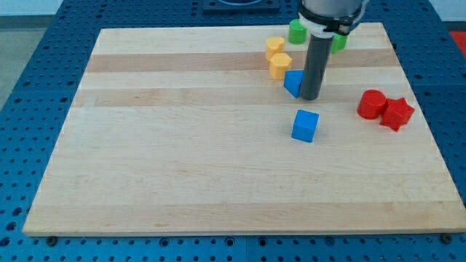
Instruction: Move arm vertically below blue cube
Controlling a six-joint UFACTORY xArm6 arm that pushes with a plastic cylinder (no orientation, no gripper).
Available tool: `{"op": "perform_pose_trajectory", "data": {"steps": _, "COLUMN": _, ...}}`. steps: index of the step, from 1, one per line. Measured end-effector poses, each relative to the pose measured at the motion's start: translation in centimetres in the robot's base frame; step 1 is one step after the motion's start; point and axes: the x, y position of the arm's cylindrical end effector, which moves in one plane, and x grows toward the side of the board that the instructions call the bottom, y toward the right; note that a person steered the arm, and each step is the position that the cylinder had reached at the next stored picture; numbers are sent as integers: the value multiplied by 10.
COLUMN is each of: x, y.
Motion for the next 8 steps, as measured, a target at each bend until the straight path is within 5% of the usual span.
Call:
{"op": "perform_pose_trajectory", "data": {"steps": 6, "x": 17, "y": -60}}
{"op": "perform_pose_trajectory", "data": {"steps": 8, "x": 217, "y": -60}}
